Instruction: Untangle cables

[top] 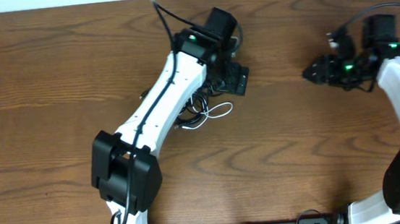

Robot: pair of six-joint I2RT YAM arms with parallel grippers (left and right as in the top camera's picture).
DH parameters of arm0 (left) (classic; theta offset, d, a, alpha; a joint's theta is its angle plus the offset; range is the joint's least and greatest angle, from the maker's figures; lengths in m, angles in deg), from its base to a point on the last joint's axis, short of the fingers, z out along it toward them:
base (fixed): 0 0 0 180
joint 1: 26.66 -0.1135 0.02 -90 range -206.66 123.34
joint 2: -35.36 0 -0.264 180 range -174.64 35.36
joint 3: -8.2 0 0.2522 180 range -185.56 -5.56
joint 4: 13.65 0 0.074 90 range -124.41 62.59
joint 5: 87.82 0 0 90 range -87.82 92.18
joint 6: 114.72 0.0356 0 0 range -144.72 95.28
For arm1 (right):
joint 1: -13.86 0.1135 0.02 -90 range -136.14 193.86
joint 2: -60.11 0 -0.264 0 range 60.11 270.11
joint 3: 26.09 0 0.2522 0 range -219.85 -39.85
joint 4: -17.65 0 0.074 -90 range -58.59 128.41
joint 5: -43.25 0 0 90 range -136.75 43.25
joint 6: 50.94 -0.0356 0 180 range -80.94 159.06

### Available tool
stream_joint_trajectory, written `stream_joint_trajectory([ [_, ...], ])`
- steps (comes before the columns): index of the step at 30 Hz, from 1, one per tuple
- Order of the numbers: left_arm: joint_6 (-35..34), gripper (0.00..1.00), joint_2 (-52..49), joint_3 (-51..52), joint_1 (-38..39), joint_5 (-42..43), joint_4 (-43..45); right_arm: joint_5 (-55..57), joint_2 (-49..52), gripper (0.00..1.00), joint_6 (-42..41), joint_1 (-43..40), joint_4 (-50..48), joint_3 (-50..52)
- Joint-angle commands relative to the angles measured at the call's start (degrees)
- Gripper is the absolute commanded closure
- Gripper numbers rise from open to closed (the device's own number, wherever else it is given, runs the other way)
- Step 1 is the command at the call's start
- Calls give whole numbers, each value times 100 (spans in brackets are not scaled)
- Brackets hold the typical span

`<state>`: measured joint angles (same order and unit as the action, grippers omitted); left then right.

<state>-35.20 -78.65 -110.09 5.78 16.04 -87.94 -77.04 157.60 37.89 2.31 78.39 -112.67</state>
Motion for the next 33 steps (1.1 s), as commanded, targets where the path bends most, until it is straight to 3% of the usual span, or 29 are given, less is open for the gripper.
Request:
stream_joint_trajectory([
  [1,197,8,245,-166,-160,37,-39,-247,22,39,-96,-208,61,-201],
  [10,365,8,1613,-243,-1252,-616,-133,-175,22,37,-92,-184,66,-201],
  [15,485,8,1897,-243,-2015,-734,-533,-129,22,36,-92,-151,63,-201],
  [18,586,16,1816,-166,-2337,-660,-804,-129,22,35,-92,-142,81,-201],
  [23,1419,30,1690,74,-2326,238,-927,-129,22,34,-92,-136,125,-201],
  [33,1648,30,1047,579,-2094,-304,-369,160,22,34,-94,85,258,-199],
])
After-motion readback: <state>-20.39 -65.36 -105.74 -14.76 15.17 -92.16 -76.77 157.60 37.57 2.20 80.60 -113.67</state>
